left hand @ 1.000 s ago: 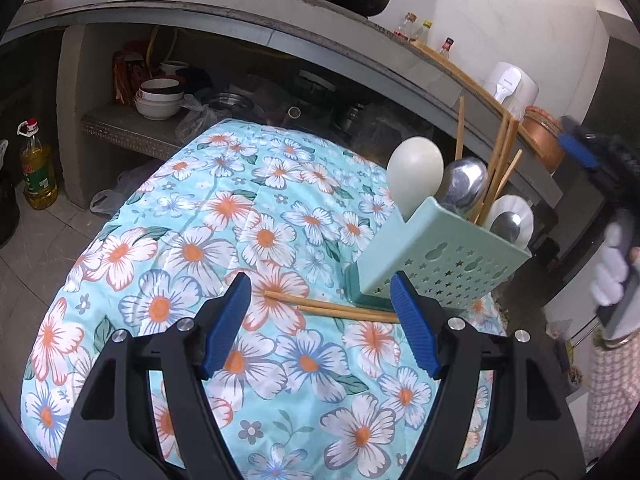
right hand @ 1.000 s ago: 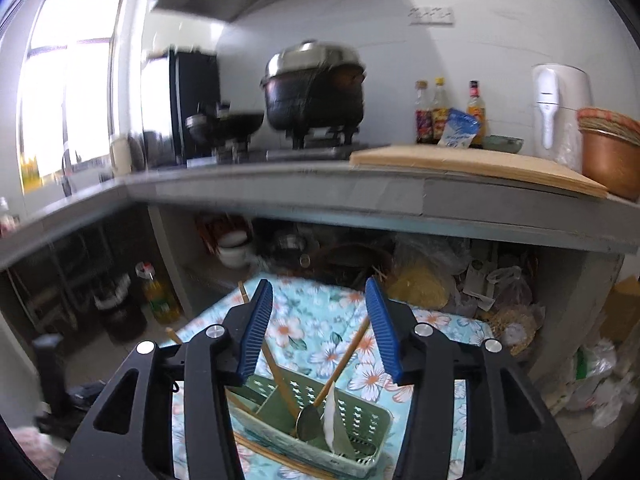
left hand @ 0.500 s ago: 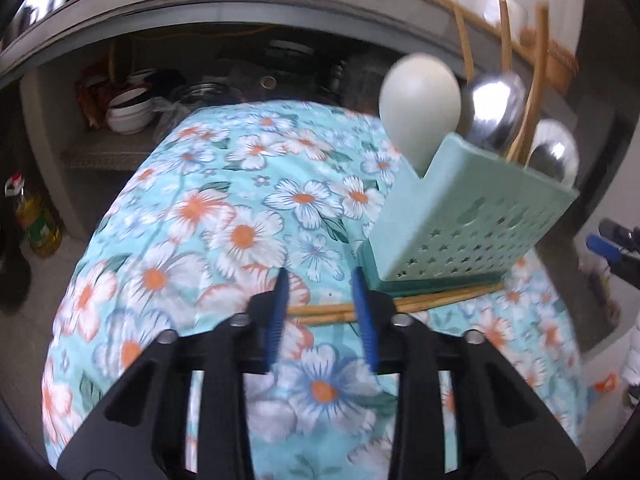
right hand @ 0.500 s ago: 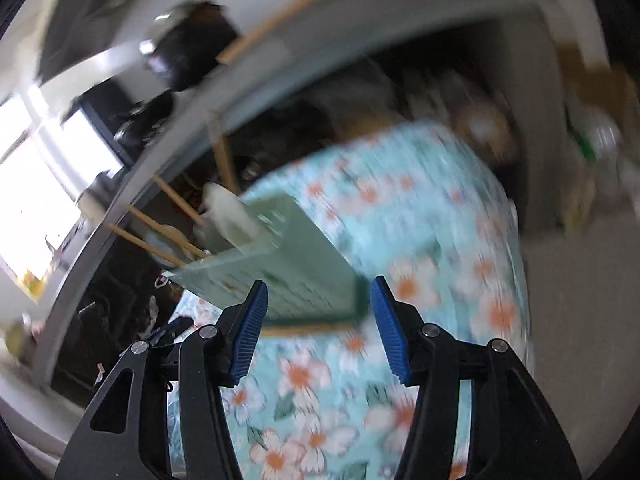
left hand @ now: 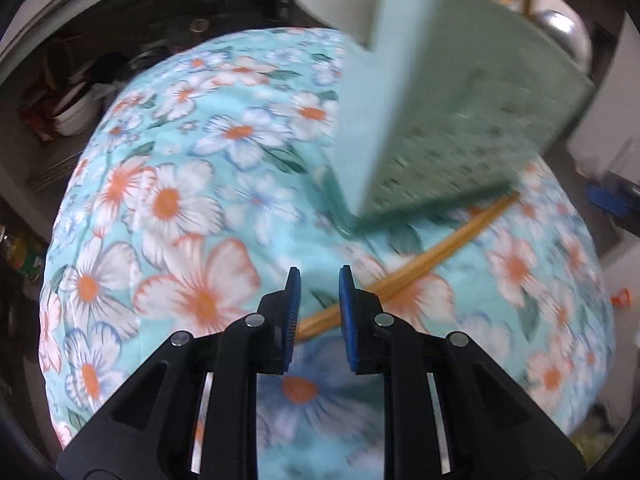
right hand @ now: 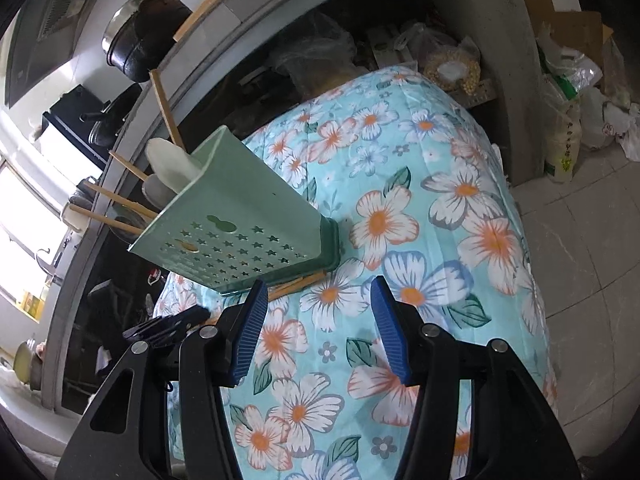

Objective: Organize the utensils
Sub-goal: 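Move both grippers to the last chopsticks lying beside the holder, then close the left gripper on a chopstick while the right gripper grasps another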

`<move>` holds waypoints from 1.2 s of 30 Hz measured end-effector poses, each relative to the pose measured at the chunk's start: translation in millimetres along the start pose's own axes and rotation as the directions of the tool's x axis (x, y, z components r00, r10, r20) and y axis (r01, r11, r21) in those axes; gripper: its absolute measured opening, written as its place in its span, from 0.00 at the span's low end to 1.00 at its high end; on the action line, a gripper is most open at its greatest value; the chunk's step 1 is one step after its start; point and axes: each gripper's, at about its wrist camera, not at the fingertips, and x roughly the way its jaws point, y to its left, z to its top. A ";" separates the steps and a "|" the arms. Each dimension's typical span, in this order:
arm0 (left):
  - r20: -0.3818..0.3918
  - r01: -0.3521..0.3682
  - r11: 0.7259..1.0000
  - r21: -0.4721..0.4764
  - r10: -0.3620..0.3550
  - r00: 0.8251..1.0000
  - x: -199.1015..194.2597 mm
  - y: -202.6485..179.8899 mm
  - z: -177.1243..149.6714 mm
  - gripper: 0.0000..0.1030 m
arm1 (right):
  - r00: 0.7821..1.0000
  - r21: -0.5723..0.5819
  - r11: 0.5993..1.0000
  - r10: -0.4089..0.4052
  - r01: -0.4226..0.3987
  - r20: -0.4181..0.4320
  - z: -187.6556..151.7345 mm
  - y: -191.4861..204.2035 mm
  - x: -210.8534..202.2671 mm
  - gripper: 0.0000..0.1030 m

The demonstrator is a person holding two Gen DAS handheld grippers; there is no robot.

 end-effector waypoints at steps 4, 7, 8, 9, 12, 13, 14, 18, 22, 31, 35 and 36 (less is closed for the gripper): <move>-0.073 0.103 0.995 0.004 -0.102 0.992 -6.9 -7.9 -12.9 0.20 | 1.000 0.029 0.999 0.015 -0.014 -0.018 -1.1 -4.6 6.8 0.51; -0.118 0.149 0.988 0.037 -0.143 0.983 -11.2 -21.5 -27.0 0.22 | 1.000 0.033 0.999 0.019 -0.018 -0.021 -3.5 -5.5 8.3 0.51; -0.138 0.173 0.984 0.041 -0.166 0.976 -11.7 -26.2 -32.2 0.22 | 1.000 0.035 0.999 0.021 -0.020 -0.022 -3.7 -5.6 8.2 0.51; -0.150 0.191 0.981 0.045 -0.182 0.972 -13.2 -31.6 -38.1 0.22 | 0.999 0.040 0.999 0.024 -0.023 -0.023 -4.2 -6.5 8.1 0.51; -0.183 0.288 0.957 0.048 -0.275 0.944 -17.2 -44.0 -48.2 0.23 | 0.999 0.057 0.998 0.033 -0.031 -0.026 -5.6 -9.4 8.3 0.51; -0.192 0.337 0.941 0.031 -0.325 0.926 -19.5 -46.2 -51.8 0.23 | 0.999 0.063 0.997 0.036 -0.034 -0.028 -5.9 -10.2 8.7 0.51; -0.201 0.381 0.924 0.017 -0.371 0.907 -21.8 -49.6 -55.1 0.23 | 0.999 0.070 0.997 0.043 -0.041 -0.030 -6.5 -11.3 9.2 0.51; -0.201 0.440 0.898 0.034 -0.425 0.883 -30.4 -66.2 -62.0 0.26 | 0.996 0.102 0.992 0.080 -0.074 -0.049 -9.6 -13.0 14.4 0.51; -0.163 0.461 0.887 0.033 -0.450 0.878 -36.9 -71.4 -58.2 0.27 | 0.984 0.152 0.978 0.155 -0.140 -0.089 -15.8 -11.2 26.6 0.51; -0.113 0.327 0.940 -0.100 -0.337 0.935 -19.3 -45.2 -40.2 0.32 | 0.940 0.313 0.925 0.284 -0.217 -0.187 -24.9 -12.1 75.2 0.49; -0.099 0.337 0.930 -0.149 -0.353 0.930 -15.6 -37.0 -42.7 0.32 | 0.932 0.352 0.911 0.300 -0.215 -0.206 -25.7 -12.7 89.2 0.45; -0.098 0.336 0.929 -0.153 -0.353 0.931 -15.1 -36.3 -43.3 0.32 | 0.932 0.353 0.911 0.299 -0.214 -0.206 -23.8 -12.2 91.4 0.45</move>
